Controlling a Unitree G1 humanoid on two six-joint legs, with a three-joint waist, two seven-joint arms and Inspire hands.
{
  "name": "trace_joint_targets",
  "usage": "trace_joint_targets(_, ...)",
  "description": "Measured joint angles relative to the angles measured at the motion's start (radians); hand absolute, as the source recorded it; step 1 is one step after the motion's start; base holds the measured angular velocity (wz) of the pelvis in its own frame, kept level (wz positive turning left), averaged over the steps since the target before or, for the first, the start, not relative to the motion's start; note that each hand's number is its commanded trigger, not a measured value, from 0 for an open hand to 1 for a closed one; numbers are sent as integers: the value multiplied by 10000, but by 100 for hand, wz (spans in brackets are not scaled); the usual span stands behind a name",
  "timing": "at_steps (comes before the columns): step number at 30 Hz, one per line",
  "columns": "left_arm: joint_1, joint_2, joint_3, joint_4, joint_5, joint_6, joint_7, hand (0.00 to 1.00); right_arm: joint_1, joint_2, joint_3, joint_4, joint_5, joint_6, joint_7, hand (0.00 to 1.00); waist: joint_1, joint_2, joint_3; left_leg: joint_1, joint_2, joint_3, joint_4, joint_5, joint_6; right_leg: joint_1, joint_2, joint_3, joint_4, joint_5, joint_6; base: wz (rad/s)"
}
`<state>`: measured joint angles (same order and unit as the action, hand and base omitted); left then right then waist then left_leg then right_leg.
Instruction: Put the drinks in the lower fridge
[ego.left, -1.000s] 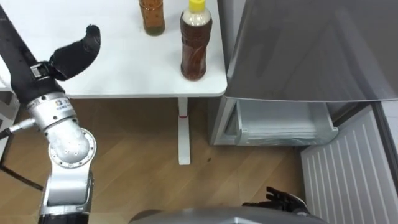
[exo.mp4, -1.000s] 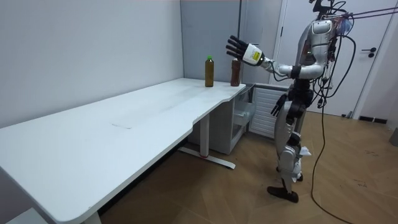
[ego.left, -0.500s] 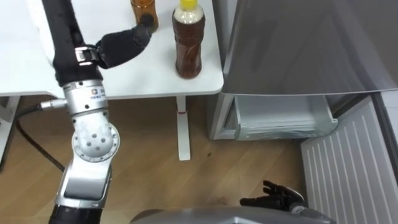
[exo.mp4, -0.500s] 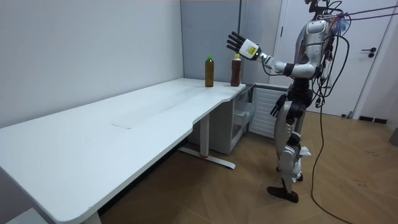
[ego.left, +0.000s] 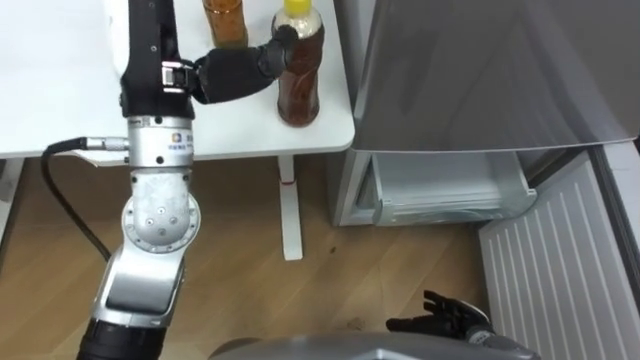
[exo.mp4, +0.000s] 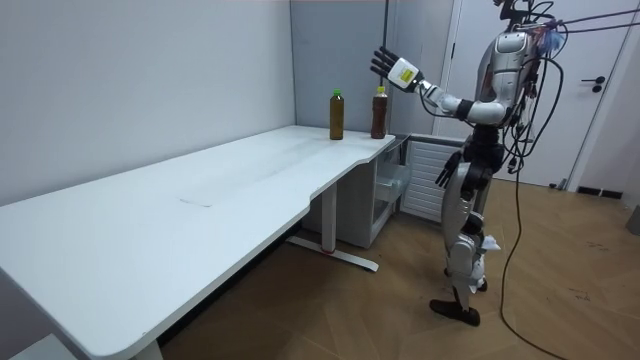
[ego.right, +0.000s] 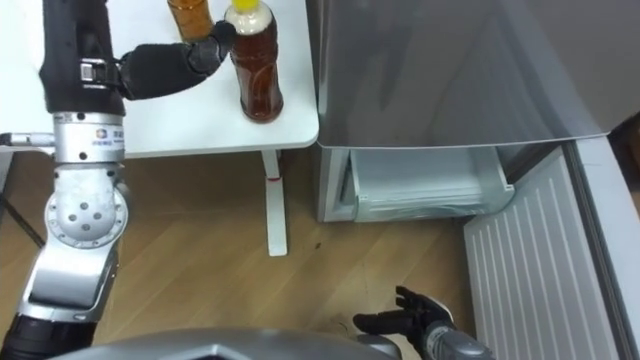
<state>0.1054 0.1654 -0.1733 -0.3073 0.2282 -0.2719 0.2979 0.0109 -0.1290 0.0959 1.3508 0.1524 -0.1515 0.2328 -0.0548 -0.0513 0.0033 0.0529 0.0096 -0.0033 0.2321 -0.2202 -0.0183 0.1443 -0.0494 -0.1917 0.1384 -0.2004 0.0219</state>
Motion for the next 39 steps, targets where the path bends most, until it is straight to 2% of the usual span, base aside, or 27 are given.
trace_joint_targets(11, 114, 7, -90, 199, -4, 47, -864, 0, -27, 1, 1, 38, -9, 0, 101, 0, 37, 14, 2, 63, -1, 7, -97, 3, 4, 8, 3, 42, -32, 0, 2, 0)
trace_joint_targets(21, 142, -1, -91, 199, -8, 47, -1151, 0, -33, 1, 1, 47, -12, 1, 104, 0, 23, 15, 3, 79, -1, 25, -104, 3, 4, -2, 5, 104, -29, 0, 2, 0)
trace_joint_targets(30, 164, -178, -287, 649, -402, 47, -1327, 0, -85, -2, 1, 117, -8, 0, 106, 0, 32, 29, 11, 117, 15, 153, -102, 2, 4, -16, 4, 195, -2, 1, 3, -2)
trace_joint_targets(39, 198, -177, -480, 1148, -724, 339, -1743, 0, -93, -4, -3, 111, -12, 6, 108, 0, 24, 44, 23, 129, 24, 234, -120, 3, 4, -16, 7, 247, 1, 1, 3, -1)
